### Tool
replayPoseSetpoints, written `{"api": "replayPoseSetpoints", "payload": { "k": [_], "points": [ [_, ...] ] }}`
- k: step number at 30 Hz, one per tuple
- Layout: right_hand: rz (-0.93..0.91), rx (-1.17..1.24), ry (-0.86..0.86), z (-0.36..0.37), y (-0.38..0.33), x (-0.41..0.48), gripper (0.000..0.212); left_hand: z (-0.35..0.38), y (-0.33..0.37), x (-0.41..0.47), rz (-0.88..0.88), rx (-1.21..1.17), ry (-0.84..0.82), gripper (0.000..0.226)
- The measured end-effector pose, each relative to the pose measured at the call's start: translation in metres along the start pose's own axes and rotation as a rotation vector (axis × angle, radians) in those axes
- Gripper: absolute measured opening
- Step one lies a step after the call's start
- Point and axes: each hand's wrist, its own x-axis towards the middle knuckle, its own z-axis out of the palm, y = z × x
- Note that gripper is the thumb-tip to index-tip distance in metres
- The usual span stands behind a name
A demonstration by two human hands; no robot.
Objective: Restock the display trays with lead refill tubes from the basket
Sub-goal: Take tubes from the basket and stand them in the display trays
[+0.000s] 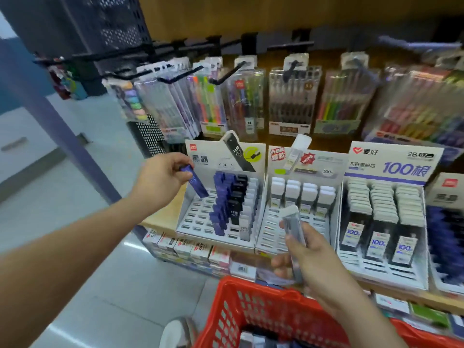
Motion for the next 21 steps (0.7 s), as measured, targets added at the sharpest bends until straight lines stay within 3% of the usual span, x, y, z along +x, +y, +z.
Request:
{"api": "replayPoseSetpoints", "payload": {
  "k": [5, 13, 21],
  "points": [
    [-0.004, -0.125, 0.015, 0.017, 0.003, 0.006, 0.012, 0.038, -0.026, 0.007, 0.021, 0.091, -0.045, 0.017],
    [0.016, -0.162, -0.018, 0.012, 0.01, 0.018, 0.02, 0.04, -0.025, 0.005, 0.196, 0.087, -0.082, 0.018],
    [0.04, -0.119, 0.081, -0.002, 0.011, 0.024, 0.016, 0.042, -0.023, 0.011, 0.216, 0.188, -0.165, 0.019]
  ]
}}
